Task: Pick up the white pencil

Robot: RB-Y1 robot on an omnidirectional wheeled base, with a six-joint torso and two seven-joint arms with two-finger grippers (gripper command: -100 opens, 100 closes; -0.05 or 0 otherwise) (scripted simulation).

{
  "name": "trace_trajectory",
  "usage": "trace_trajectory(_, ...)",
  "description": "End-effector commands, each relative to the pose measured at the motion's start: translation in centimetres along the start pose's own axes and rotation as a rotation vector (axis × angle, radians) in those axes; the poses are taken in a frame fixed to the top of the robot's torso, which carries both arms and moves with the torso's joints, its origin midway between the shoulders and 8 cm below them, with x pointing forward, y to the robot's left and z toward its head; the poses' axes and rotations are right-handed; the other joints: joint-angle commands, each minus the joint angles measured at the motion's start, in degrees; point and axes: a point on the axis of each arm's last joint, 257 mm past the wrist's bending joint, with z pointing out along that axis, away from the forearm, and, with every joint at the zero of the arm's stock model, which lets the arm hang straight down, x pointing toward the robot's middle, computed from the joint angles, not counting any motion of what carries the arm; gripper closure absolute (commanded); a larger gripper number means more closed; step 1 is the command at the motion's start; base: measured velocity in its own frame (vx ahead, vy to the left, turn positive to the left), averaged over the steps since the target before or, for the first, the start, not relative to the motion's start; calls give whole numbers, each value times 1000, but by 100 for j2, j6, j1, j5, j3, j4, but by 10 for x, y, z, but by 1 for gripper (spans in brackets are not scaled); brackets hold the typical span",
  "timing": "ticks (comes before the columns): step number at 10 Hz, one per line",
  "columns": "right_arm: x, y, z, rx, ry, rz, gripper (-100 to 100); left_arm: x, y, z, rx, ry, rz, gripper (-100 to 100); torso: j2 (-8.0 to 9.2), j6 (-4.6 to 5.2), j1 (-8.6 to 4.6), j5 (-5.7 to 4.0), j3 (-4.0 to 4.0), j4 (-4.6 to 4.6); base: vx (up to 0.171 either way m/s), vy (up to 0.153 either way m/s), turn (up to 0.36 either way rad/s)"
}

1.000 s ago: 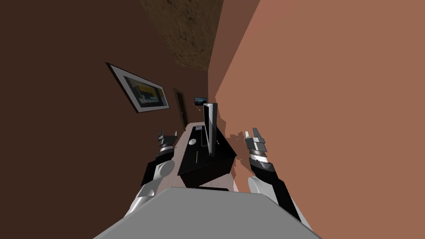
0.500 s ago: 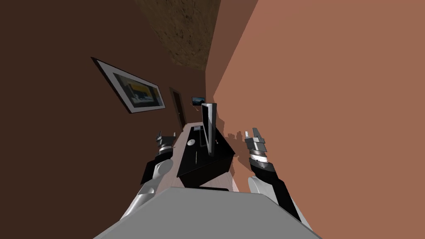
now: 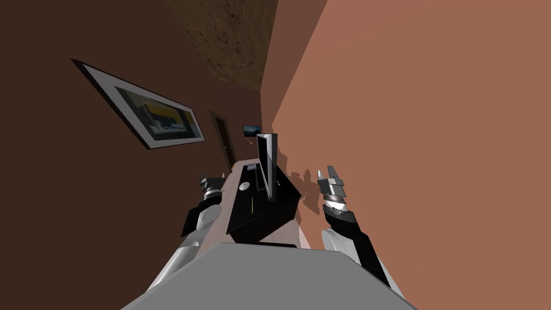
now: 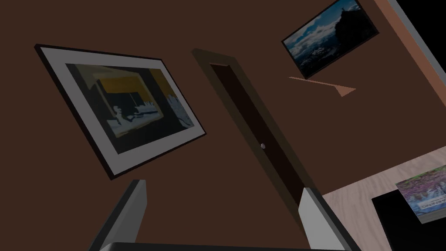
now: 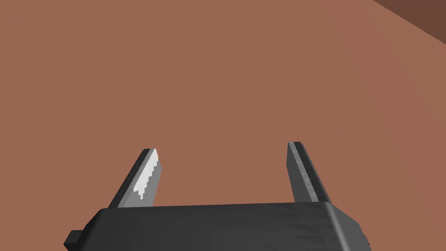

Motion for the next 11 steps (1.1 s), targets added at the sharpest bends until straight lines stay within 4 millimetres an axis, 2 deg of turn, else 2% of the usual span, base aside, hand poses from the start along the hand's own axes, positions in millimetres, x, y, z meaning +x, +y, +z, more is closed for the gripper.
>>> trace_trajectory(1, 0, 0, 0, 0, 0, 0, 0, -17, -1, 1, -1, -37, -8, -100, 0, 0, 0, 0, 0, 0, -55, 64, -240)
trace_trajectory(3, 0, 0, 0, 0, 0, 0, 0, -24, 1, 1, -5, -65, -53, -100, -2, -6, -6, 0, 0, 0, -6, 8, -23)
trace_trajectory(4, 0, 0, 0, 0, 0, 0, 0, -44, -5, 8, 5, -99, -7, -100, -10, -6, -17, -2, -5, -2, -50, 43, -286)
trace_trajectory(8, 0, 0, 0, 0, 0, 0, 0, -59, -1, 6, -3, -150, -83, -100, -12, -6, -17, -2, -6, -2, -14, 17, -56)
trace_trajectory(9, 0, 0, 0, 0, 0, 0, 0, -80, -8, 12, 9, -189, -41, -100, -14, -6, -19, -3, -7, -2, -54, 62, -235)
trace_trajectory(11, 0, 0, 0, 0, 0, 0, 0, -91, -4, 10, 3, -222, -79, -100, 6, -4, 11, 4, 5, 2, -43, 53, -156)
